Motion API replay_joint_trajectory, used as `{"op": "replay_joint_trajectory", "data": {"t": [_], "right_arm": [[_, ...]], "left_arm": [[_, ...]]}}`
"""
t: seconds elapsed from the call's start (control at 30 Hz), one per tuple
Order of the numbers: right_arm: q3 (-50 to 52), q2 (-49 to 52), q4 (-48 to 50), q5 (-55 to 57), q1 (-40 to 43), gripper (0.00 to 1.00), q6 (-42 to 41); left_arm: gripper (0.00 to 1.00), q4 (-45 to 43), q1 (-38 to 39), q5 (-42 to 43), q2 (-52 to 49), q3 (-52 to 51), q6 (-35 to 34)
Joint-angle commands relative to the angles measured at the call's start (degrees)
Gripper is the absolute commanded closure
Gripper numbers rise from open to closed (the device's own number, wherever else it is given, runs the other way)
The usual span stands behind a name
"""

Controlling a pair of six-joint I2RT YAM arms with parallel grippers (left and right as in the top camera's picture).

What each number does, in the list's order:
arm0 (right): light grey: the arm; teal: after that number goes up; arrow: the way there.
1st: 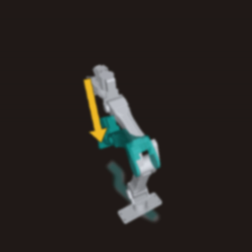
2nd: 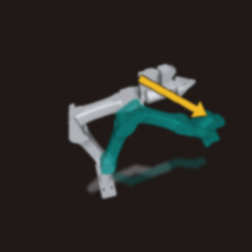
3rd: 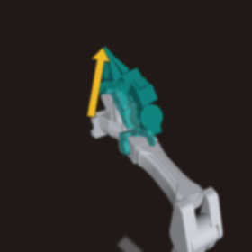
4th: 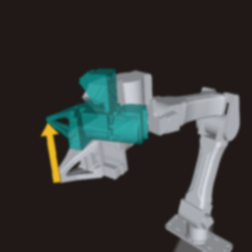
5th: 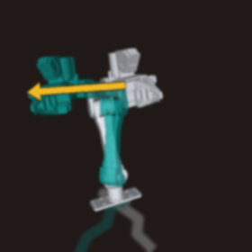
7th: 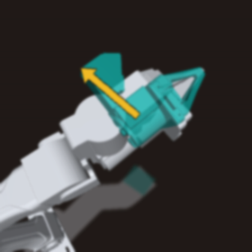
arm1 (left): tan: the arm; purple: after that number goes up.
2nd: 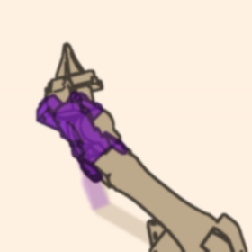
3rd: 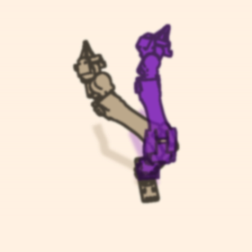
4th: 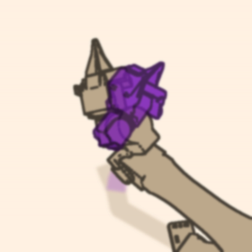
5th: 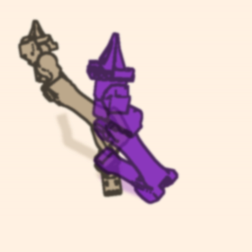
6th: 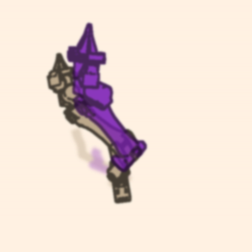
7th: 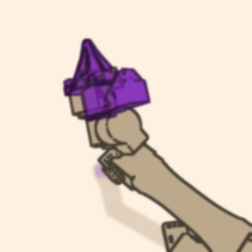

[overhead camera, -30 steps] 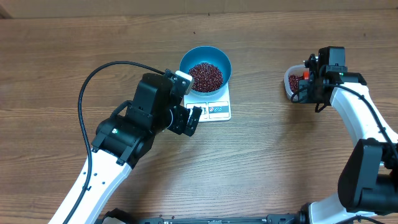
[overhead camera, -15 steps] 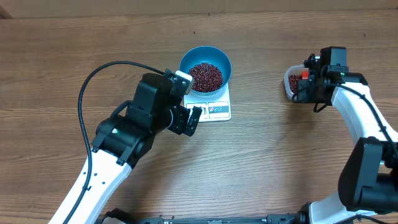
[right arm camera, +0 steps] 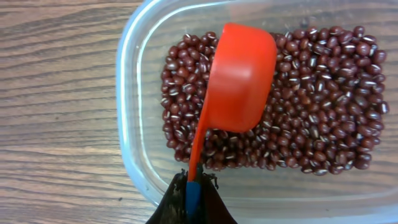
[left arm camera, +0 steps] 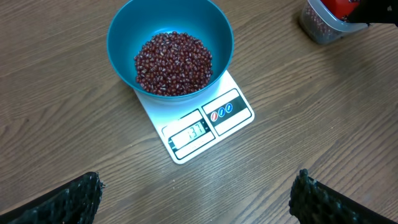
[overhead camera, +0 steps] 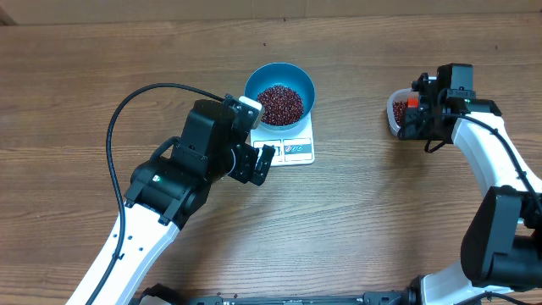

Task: Scoop item into bowl and weigh 150g on scale
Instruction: 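Lower the scoop into the beans and drag to fill it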

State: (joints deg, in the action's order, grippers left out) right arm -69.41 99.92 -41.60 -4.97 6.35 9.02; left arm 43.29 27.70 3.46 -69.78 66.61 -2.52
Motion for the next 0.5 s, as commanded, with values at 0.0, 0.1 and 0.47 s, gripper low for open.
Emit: {"op": "replay_joint_trajectory", "data": {"t": [0.0,0.1,0.47], "right_arm": [[0.3,-0.1,0.0,-5.7,-0.4,0.96,0.0],[0.3,-0.2,0.0,-7.6,-0.1,0.96,0.4],[0.3,-0.2,-0.1,-16.7,4.1,0.96,0.4]], "left_arm": [[0.0,0.0,-0.3,0.5,-0.2,-0.6,1.3],[0.01,0.0,-0.3,0.5,-0.2,-0.6,1.3],[0.0,0.0,-0.3,0.5,-0.2,-0.6,1.3]]}}
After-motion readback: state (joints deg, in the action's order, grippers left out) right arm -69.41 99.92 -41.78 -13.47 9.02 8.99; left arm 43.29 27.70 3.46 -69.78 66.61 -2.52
